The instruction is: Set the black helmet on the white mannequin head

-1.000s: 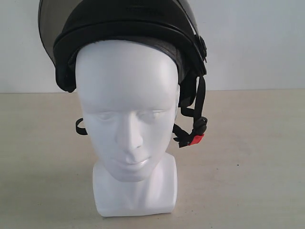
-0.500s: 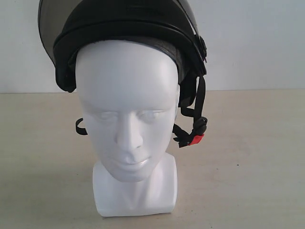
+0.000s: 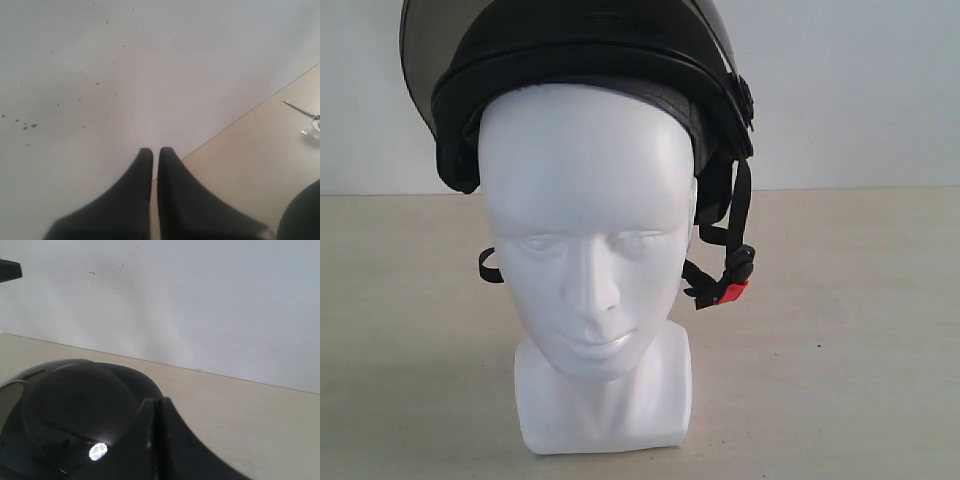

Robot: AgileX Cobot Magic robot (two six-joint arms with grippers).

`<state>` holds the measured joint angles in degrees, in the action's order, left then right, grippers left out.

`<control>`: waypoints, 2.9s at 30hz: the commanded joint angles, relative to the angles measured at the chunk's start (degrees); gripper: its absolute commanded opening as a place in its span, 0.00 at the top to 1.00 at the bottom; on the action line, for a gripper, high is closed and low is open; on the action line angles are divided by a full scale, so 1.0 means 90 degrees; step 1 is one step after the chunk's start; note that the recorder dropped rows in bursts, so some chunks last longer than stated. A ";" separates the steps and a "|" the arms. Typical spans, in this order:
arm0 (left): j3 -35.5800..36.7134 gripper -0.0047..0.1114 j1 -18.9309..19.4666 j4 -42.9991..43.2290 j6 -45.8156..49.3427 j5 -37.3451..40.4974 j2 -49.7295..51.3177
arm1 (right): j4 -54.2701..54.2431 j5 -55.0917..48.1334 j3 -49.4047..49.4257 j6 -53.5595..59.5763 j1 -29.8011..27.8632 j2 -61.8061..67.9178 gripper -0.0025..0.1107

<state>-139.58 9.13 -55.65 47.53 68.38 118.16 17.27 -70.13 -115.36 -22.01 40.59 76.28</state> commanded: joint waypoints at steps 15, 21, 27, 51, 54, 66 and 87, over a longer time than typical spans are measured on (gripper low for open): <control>0.0027 0.92 -0.1293 0.0399 0.0715 -0.0458 0.0843 | -0.0080 0.0018 -0.0020 0.0294 -0.0004 -0.0033 0.98; 0.0027 0.92 -0.1338 0.0424 0.0746 -0.0165 0.1164 | -0.0189 0.0018 -0.0020 0.0294 -0.0004 -0.0033 0.98; 0.0027 0.92 -0.1530 0.0398 0.0784 -0.0538 0.1235 | -0.0189 0.0018 -0.0020 0.0294 -0.0004 -0.0033 0.98; 0.0027 0.92 -0.2118 0.0787 0.0654 -0.0652 0.1417 | -0.0276 0.0018 0.0008 0.0388 -0.0004 -0.0033 0.98; 0.0027 0.92 -0.2118 0.0787 0.0603 -0.0599 0.1417 | -0.0250 0.0018 0.0008 0.0388 -0.0004 -0.0033 0.98; 0.0027 0.92 -0.2118 0.0787 0.0585 -0.0501 0.1175 | -0.0089 0.0018 0.0008 0.0436 -0.0004 -0.0033 0.98; 0.0027 0.92 -0.2128 0.0971 0.0441 0.0176 0.0967 | -0.0026 0.0018 0.0008 0.0505 -0.0004 -0.0033 0.98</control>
<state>-139.47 -9.71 -47.82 51.31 68.10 127.75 16.26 -70.13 -115.36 -18.00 40.59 76.28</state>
